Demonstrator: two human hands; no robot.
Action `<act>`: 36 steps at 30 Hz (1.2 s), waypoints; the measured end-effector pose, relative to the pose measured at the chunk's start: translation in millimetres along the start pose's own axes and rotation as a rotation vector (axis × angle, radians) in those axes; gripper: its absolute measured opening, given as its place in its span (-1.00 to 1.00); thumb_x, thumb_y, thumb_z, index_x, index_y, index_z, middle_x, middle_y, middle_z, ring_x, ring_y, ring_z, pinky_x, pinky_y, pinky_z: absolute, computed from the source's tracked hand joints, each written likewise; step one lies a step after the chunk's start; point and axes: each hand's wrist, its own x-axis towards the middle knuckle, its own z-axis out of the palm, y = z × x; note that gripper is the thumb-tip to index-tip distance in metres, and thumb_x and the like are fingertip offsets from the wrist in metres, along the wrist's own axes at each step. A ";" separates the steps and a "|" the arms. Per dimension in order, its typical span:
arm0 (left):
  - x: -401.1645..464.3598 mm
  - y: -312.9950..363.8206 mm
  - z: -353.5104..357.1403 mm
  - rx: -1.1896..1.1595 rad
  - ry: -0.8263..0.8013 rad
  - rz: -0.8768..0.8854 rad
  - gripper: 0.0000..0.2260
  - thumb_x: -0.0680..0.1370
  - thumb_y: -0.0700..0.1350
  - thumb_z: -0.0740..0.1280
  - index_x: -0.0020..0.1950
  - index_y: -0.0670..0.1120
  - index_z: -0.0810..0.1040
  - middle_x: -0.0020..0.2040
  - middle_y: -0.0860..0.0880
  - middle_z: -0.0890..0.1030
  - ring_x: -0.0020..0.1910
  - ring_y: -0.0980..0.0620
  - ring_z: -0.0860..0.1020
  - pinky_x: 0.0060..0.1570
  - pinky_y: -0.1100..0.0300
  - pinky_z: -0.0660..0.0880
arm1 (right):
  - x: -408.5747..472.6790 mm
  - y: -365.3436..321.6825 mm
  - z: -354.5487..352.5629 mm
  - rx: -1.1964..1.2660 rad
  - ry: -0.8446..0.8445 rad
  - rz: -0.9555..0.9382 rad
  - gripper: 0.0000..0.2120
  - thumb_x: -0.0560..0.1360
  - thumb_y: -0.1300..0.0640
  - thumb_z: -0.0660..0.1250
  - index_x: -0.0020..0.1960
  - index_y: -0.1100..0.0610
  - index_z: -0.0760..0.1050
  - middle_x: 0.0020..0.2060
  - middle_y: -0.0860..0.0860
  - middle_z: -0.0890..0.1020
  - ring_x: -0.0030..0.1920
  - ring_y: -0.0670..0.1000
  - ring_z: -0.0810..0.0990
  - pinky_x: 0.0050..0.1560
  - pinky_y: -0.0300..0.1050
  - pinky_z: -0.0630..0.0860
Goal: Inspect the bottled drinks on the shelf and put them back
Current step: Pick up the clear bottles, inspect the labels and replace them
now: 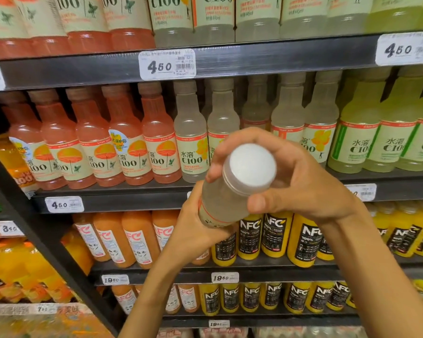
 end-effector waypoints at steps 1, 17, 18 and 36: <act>-0.6 -0.3 0.1 -0.009 -0.012 -0.004 -0.44 0.26 -0.30 0.53 0.23 -0.20 0.47 0.03 -0.06 0.64 -0.01 0.13 0.62 -0.13 0.36 0.52 | 0.6 -0.4 -0.7 -0.003 0.005 -0.004 -0.57 0.43 0.10 0.42 0.25 0.12 0.40 0.12 -0.12 0.59 0.18 -0.02 0.56 0.19 -0.10 0.45; -28.7 5.7 13.2 -0.201 -0.416 -0.146 -0.55 0.29 0.06 0.50 0.14 0.23 0.51 0.06 0.22 0.66 0.08 0.18 0.62 -0.05 0.36 0.53 | 24.7 10.7 -11.5 0.173 0.349 0.107 -0.86 0.53 0.17 0.18 0.08 0.14 0.40 -0.32 0.00 0.60 -0.35 -0.01 0.60 -0.28 -0.16 0.54; -27.8 5.5 13.8 -0.221 -0.394 -0.153 -0.51 0.29 0.07 0.50 0.18 0.16 0.46 0.08 0.19 0.65 0.09 0.16 0.62 -0.04 0.34 0.54 | 25.6 9.9 -9.7 0.124 0.371 0.088 -0.87 0.53 0.18 0.19 0.07 0.14 0.41 -0.33 0.00 0.60 -0.35 -0.02 0.60 -0.29 -0.16 0.54; -33.9 24.5 25.0 -0.751 -0.265 -0.221 -0.32 0.45 0.33 0.30 0.35 -0.15 0.45 0.07 -0.16 0.64 -0.03 -0.06 0.63 -0.05 0.05 0.57 | 37.0 11.8 -13.4 0.388 0.488 0.226 -0.78 0.54 0.06 0.24 0.13 0.14 0.38 -0.26 0.04 0.63 -0.26 0.01 0.64 -0.19 -0.08 0.60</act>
